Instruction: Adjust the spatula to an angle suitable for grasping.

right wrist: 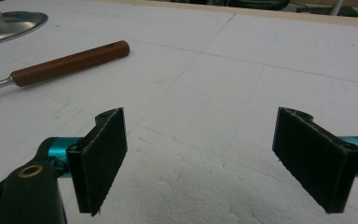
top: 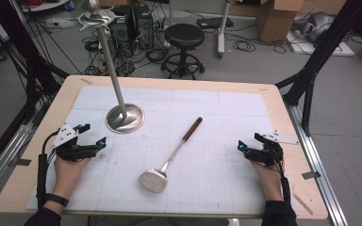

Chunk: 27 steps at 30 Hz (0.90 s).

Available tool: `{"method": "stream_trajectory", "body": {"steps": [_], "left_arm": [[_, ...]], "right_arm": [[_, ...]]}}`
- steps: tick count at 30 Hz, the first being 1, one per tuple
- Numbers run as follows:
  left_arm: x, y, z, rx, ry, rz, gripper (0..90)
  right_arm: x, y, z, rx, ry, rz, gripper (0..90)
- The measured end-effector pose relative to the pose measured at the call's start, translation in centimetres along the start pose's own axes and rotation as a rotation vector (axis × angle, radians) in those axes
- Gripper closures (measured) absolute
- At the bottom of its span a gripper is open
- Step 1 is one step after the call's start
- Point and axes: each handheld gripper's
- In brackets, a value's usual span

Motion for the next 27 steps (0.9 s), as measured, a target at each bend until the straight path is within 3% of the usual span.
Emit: {"method": "stream_trajectory", "body": {"steps": [5, 15, 27], "left_arm": [[0.07, -0.23, 0.03, 0.022, 0.007, 0.004, 14.6], [-0.01, 0.01, 0.0, -0.005, -0.002, 0.0, 14.8], [0.0, -0.06, 0.01, 0.002, 0.002, 0.001, 15.0]], "right_arm": [[0.0, 0.03, 0.0, -0.003, 0.002, -0.003, 16.9], [-0.04, 0.08, 0.0, -0.005, -0.002, -0.007, 16.9], [-0.05, 0.12, 0.01, -0.008, -0.002, -0.007, 16.8]]}}
Point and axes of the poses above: each handheld gripper's, and its own axes: x roughly forward along the jaws, z roughly out of its top, y roughly to its left, and after that the axes turned 3 degrees about z, right-handed
